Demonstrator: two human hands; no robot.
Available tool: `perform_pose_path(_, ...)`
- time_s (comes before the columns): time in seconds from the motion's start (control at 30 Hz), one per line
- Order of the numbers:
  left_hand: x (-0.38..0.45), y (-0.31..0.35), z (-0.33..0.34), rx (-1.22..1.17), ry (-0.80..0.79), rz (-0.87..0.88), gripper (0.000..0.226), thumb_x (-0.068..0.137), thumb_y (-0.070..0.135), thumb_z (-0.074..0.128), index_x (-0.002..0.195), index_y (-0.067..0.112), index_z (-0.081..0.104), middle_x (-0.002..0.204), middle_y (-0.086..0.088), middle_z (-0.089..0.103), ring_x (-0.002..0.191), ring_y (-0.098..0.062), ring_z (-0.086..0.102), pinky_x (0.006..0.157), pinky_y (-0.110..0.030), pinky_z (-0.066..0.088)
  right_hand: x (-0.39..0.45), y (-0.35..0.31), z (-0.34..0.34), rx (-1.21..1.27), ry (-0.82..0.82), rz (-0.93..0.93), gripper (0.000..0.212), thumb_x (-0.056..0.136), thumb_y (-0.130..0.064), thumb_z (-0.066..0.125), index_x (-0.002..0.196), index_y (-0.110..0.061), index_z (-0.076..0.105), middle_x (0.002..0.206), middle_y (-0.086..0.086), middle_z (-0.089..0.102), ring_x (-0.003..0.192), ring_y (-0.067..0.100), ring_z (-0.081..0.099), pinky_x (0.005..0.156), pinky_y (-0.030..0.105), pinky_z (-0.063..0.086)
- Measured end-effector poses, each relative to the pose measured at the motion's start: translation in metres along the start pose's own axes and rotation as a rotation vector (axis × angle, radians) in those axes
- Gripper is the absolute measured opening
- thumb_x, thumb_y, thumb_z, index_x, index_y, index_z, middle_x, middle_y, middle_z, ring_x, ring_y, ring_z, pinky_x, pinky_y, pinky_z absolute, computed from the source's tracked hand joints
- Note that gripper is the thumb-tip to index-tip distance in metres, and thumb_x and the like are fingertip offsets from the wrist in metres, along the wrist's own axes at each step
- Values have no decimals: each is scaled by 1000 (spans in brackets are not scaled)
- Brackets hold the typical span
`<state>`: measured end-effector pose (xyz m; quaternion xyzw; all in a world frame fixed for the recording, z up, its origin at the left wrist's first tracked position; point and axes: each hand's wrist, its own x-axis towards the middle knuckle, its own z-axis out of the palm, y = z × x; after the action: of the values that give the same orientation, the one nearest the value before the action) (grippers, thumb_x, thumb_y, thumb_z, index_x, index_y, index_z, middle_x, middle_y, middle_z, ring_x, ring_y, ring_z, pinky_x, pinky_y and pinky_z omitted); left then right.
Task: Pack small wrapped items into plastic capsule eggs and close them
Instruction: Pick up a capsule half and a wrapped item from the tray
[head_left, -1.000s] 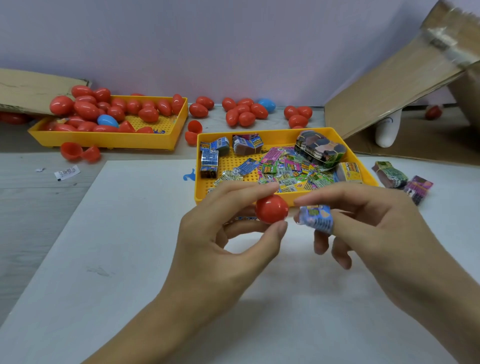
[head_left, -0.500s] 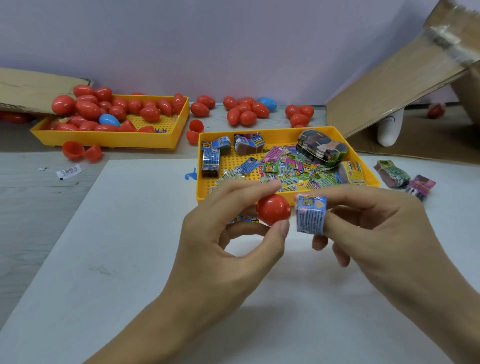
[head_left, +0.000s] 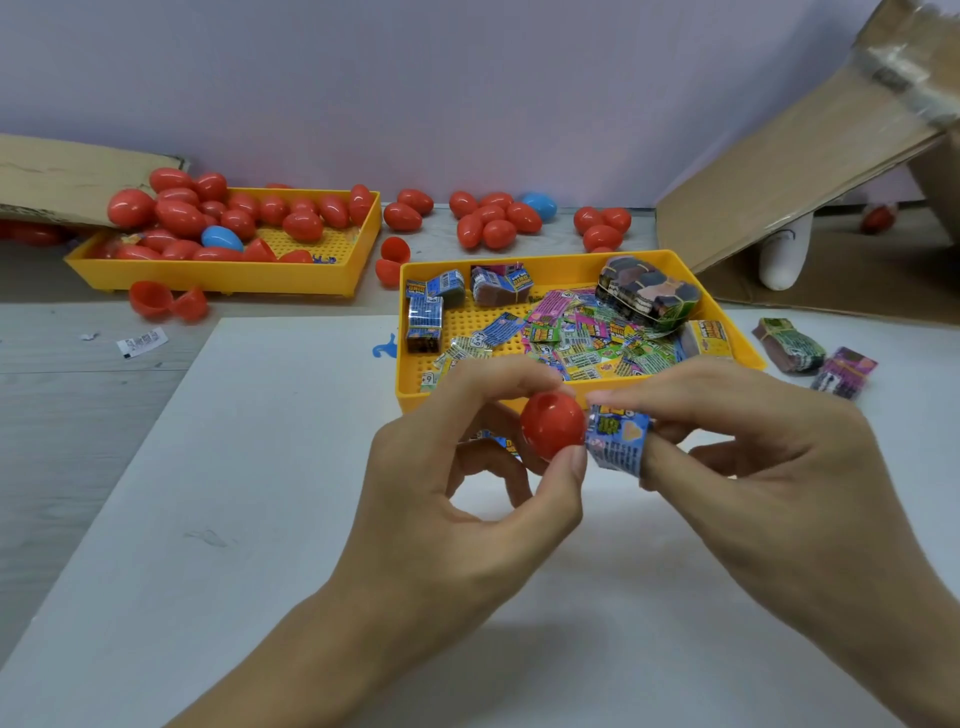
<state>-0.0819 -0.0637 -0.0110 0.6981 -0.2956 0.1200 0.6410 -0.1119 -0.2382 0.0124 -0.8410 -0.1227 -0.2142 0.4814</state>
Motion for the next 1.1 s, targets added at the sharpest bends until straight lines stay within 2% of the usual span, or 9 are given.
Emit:
perform_pose_path(0.23,0,1,0,3,-23,-1,26,81,14,70,104,21,60,95,2,66,80,-27,65,60,-26,54,0,3,-1,-44,-12,-38,26,78,-13,70,93,-33,76,82,-6,70,68,19,61,39,36,44)
perform_pose_path(0.5,-1,3,2,-16,-44,10,21,83,15,69,101,22,61,92,1,66,81,-26,65,62,-27,55,1,4,-4,-165,-53,-107,17,81,-15,71,94,-23,79,79,-10,67,65,17,58,42,25,41)
perform_pose_path(0.6,0,2,2,-39,-29,-17,19,84,17,69,99,24,61,94,1,66,82,-26,65,60,-34,58,1,2,-5,-217,-53,-161,14,85,-22,69,95,-21,78,82,-5,69,65,15,58,43,28,42)
perform_pose_path(0.67,0,2,1,-46,-24,-33,18,85,19,69,100,26,62,96,1,67,82,-26,66,58,-39,59,1,2,-6,-234,-46,-178,14,83,-15,71,94,-18,79,82,-4,68,64,14,57,43,29,41)
perform_pose_path(0.83,0,1,1,-29,-29,-30,20,84,17,70,102,21,61,95,2,66,81,-26,66,57,-38,59,0,1,-7,-310,-50,-233,15,82,-13,70,94,-16,78,82,-3,66,65,9,51,56,12,40)
perform_pose_path(0.97,0,1,1,-38,-11,-16,21,83,13,70,100,22,62,94,-1,67,81,-27,67,57,-38,59,1,1,-7,-258,-49,-117,22,76,-12,72,93,-24,78,76,-10,66,61,13,56,44,27,42)
perform_pose_path(1.03,-1,0,1,-42,3,3,21,82,12,70,98,23,62,96,-2,68,83,-28,68,59,-33,58,2,1,-6,-93,-60,32,19,73,-17,72,84,-31,76,70,-7,66,55,14,59,41,34,44)
perform_pose_path(1.1,-1,0,1,-36,23,28,22,82,12,71,98,24,61,97,-1,69,84,-28,69,62,-29,57,3,0,-8,134,-92,152,14,70,-22,74,83,-28,72,70,-4,67,47,13,57,37,30,44)
